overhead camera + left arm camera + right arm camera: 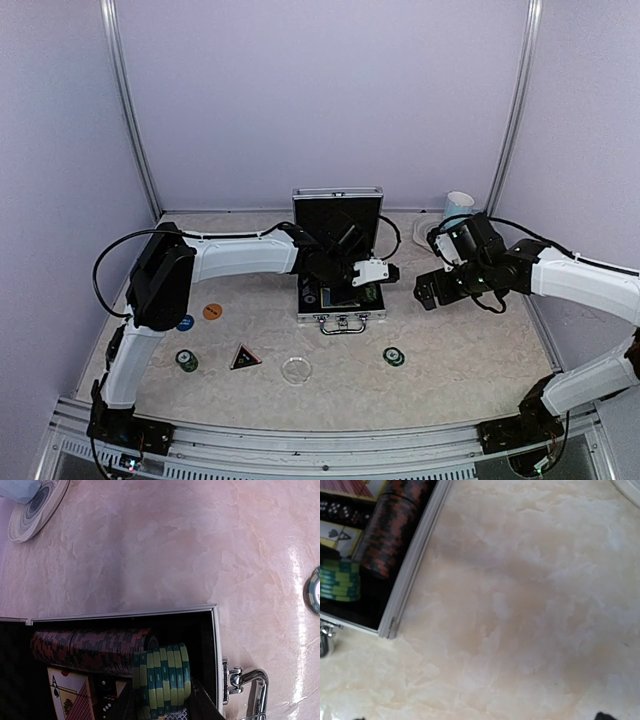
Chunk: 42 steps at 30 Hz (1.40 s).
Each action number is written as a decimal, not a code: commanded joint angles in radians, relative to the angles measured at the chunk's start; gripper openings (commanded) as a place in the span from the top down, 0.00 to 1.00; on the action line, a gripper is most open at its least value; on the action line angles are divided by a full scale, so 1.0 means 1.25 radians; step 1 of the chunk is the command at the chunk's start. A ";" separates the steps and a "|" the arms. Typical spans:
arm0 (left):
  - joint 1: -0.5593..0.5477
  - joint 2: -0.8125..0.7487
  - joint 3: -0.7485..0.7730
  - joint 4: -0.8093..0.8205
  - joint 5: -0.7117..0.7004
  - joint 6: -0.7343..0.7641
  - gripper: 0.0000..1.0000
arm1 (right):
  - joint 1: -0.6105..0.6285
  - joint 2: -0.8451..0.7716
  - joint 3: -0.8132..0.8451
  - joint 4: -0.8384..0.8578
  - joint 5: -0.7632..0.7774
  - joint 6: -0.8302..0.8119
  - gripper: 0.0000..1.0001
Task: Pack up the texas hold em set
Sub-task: Place the pile of poker chips in the slot.
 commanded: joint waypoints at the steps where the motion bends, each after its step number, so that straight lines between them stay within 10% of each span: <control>1: -0.004 0.017 -0.005 0.049 0.002 -0.005 1.00 | -0.008 0.010 0.000 -0.001 -0.012 0.009 0.01; 42: -0.014 0.044 -0.013 0.042 -0.064 -0.018 0.62 | -0.009 0.022 0.013 -0.008 -0.013 -0.010 0.01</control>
